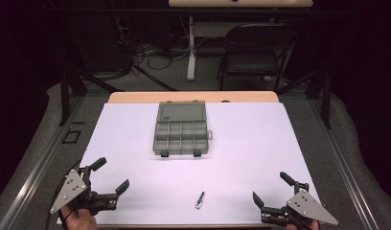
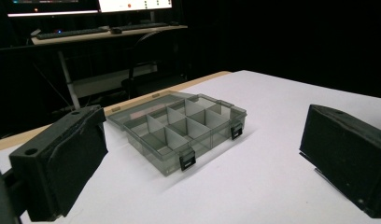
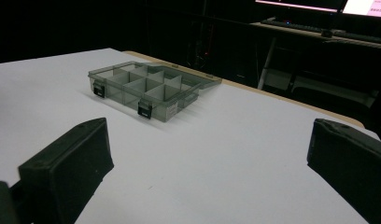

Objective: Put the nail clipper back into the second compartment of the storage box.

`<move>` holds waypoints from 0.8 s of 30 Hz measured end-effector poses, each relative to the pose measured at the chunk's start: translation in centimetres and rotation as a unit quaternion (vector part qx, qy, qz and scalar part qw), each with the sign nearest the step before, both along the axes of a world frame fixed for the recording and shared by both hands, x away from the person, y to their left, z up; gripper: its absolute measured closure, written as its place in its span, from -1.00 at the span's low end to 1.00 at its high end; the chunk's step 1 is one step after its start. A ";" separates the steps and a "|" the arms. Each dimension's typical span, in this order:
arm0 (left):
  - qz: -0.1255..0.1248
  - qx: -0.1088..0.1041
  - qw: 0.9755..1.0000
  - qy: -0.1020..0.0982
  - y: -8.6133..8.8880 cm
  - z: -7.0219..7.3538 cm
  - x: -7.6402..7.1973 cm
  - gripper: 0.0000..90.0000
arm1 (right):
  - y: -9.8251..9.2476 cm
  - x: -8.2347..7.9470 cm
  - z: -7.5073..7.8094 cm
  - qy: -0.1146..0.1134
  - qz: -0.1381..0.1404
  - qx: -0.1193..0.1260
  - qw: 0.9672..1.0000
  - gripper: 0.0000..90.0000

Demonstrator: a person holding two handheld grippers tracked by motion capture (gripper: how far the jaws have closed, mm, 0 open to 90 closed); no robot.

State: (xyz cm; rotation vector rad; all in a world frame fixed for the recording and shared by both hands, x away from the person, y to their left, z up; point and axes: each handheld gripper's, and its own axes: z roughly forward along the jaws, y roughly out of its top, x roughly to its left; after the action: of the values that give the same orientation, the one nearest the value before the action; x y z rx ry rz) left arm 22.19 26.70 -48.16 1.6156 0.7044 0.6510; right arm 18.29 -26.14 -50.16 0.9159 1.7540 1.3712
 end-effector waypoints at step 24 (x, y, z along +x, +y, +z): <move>-0.056 0.025 0.997 0.051 -3.6 2.1 1.1 -0.99 | -0.3 0.5 -0.3 0.012 0.007 0.005 1.000 -1.00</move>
State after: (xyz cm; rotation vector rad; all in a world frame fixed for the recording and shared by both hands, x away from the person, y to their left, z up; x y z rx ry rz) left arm 23.27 23.11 -46.11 1.7304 0.6711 0.5113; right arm 18.76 -26.43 -50.47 0.9311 1.7763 1.3839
